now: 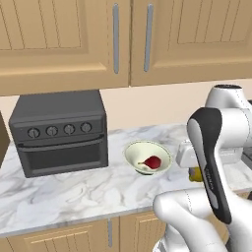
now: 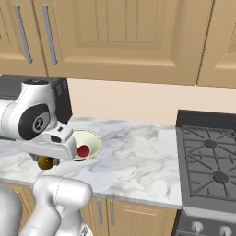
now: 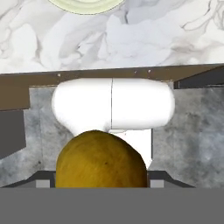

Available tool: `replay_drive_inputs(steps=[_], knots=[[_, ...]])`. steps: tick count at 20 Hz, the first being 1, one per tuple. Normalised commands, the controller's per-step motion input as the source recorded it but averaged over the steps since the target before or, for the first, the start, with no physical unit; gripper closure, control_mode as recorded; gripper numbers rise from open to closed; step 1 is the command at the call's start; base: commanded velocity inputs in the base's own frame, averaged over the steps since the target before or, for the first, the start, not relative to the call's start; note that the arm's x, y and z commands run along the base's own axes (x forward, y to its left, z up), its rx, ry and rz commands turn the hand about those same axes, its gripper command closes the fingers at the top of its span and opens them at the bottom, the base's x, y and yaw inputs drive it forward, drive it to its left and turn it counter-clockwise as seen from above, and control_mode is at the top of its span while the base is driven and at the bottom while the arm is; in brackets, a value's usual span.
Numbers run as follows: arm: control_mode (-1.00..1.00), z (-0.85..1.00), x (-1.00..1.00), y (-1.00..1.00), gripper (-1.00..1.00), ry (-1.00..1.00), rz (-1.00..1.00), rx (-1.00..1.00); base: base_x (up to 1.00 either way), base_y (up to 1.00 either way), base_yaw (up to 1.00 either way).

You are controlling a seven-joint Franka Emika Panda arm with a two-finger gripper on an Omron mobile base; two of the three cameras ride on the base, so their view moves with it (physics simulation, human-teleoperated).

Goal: Take the squash, pear, and lemon from the freezer and place them in the bowl on the counter.

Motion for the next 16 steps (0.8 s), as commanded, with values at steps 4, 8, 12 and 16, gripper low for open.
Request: replay_drive_inputs(steps=[4, 8, 12, 16], knots=[[-1.00, -0.17, 0.51, 0.00, 1.00, 0.00, 0.00, 0.00, 0.00, 0.00, 0.00], [-1.00, -0.21, 0.46, 0.00, 1.00, 0.00, 0.00, 0.00, 0.00, 0.00, 0.00], [-1.00, -0.25, 0.41, 0.00, 1.00, 0.00, 0.00, 0.00, 0.00, 0.00, 0.00], [-1.00, -0.31, 0.40, 0.00, 1.00, 0.00, 0.00, 0.00, 0.00, 0.00, 0.00]])
